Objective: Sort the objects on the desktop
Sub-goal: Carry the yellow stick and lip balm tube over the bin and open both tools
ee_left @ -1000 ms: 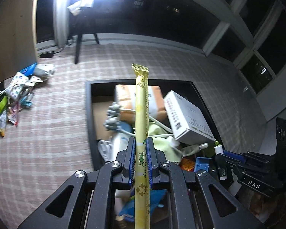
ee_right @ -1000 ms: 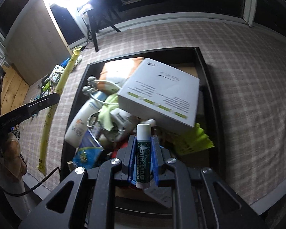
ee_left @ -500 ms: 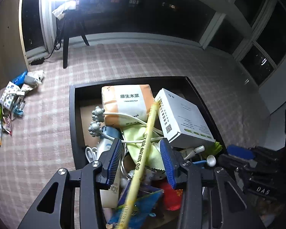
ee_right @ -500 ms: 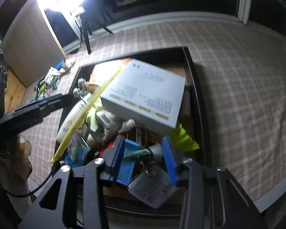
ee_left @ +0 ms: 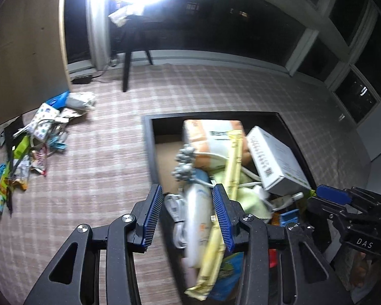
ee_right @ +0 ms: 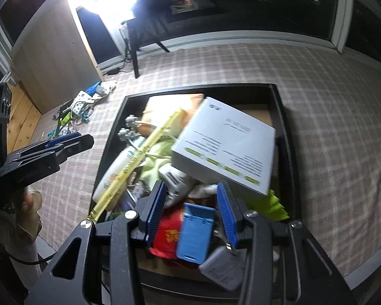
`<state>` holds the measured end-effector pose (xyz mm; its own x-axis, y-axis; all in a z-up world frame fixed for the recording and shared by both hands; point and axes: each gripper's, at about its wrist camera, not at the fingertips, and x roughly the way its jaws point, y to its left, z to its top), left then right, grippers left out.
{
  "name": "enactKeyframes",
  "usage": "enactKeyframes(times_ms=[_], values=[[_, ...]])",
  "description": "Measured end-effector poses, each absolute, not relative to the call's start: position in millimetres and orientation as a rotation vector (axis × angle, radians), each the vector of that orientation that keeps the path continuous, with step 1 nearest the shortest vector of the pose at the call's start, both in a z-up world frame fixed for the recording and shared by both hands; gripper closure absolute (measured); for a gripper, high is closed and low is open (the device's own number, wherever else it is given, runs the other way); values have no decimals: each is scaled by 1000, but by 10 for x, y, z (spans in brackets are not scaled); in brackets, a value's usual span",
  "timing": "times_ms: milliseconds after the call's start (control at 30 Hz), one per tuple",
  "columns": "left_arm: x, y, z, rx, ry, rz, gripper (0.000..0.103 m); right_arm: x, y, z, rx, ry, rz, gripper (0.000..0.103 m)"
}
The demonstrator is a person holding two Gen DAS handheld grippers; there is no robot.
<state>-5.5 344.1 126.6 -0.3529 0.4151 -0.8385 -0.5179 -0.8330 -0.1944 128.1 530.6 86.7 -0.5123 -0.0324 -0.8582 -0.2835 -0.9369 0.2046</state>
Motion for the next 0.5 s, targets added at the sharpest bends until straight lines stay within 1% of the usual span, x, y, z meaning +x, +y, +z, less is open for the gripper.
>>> enactKeyframes(times_ms=[233,500], values=[[-287,2878,1259,-1343,116,2272,63,967,4937,939,-1482,445,2626,61],[-630,1950,1213,-1388,89,2395,63,475,4350,985,-1505,383,2710,61]])
